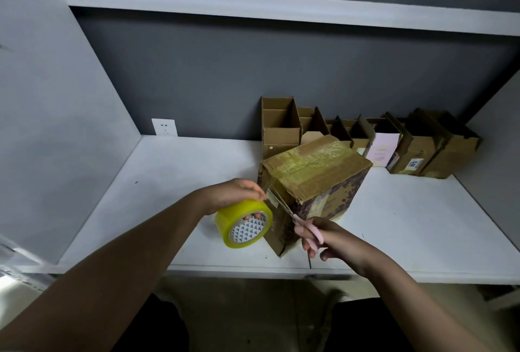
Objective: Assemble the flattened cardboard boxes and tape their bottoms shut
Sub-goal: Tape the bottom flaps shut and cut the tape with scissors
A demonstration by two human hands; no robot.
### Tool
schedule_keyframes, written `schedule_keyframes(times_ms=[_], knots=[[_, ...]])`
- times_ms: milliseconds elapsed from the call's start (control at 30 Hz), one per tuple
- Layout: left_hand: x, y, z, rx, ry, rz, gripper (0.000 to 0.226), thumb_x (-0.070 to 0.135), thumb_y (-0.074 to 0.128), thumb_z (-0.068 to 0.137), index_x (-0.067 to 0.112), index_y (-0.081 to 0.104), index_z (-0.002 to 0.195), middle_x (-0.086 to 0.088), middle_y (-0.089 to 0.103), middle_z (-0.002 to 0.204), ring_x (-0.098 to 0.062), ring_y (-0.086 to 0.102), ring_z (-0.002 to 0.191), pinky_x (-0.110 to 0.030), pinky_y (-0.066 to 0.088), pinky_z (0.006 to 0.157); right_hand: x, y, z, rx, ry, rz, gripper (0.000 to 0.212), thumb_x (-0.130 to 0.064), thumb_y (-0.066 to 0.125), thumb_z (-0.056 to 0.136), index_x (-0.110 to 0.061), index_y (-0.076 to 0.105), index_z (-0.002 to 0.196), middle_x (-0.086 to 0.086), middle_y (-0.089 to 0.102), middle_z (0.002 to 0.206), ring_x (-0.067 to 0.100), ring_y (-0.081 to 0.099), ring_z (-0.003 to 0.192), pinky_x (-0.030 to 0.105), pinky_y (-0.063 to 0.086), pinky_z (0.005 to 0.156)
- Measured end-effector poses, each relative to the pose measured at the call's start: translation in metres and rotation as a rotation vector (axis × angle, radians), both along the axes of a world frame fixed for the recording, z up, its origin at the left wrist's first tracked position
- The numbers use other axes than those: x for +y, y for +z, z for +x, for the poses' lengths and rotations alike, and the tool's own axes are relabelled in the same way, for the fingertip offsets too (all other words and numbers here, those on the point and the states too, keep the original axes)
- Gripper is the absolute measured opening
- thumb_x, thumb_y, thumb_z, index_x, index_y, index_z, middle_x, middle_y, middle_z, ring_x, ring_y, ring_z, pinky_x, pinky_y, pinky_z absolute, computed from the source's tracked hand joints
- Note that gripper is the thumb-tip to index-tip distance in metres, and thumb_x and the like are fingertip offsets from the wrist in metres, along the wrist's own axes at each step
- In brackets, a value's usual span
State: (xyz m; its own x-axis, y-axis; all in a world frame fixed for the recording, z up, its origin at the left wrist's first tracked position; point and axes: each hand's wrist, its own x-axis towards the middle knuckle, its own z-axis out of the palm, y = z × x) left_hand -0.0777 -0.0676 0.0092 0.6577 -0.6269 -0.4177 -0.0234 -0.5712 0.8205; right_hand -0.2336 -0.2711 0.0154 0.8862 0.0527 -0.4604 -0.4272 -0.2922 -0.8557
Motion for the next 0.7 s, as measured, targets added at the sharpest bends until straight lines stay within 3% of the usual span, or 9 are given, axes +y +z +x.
schedule_keyframes(times_ms=[267,467,600,700], knots=[[0.000,0.001,-0.002,-0.021,0.014,-0.009,0.016,0.029,0.055,0.094,0.023,0.065,0.105,-0.007,0.065,0.109,-0.020,0.063,0.094,-0.032,0.053,0.081,0.004,-0.005,0.011,-0.093,-0.082,0.027,0.017,-0.030,0.069,0.086,-0.015,0.061,0.088,-0.001,0.061,0.061,0.010,0.054,0.051,0.019,0.029,0.049],[-0.002,0.004,-0.003,-0.020,0.014,0.002,0.011,0.029,0.055,0.094,0.025,0.065,0.099,-0.007,0.066,0.106,-0.022,0.064,0.092,-0.033,0.053,0.083,0.003,-0.005,0.013,-0.103,-0.125,0.115,0.010,-0.009,0.070,0.085,-0.007,0.060,0.084,0.006,0.057,0.054,0.008,0.049,0.039,0.014,0.039,0.042],[-0.001,0.008,-0.006,-0.018,-0.005,0.008,0.013,0.027,0.054,0.095,0.024,0.064,0.102,-0.008,0.065,0.108,-0.023,0.064,0.094,-0.032,0.052,0.081,-0.004,-0.002,0.013,-0.086,-0.013,0.058,0.019,-0.027,0.071,0.084,-0.012,0.060,0.085,0.006,0.060,0.062,0.010,0.053,0.049,0.017,0.032,0.047],[0.002,0.011,-0.009,-0.023,-0.034,0.034,0.016,0.028,0.054,0.094,0.024,0.064,0.106,-0.007,0.064,0.109,-0.022,0.063,0.095,-0.031,0.053,0.080,-0.005,-0.001,0.009,-0.070,0.085,0.013,0.035,-0.045,0.063,0.089,-0.016,0.054,0.072,0.006,0.059,0.066,0.011,0.054,0.058,0.023,0.031,0.055]])
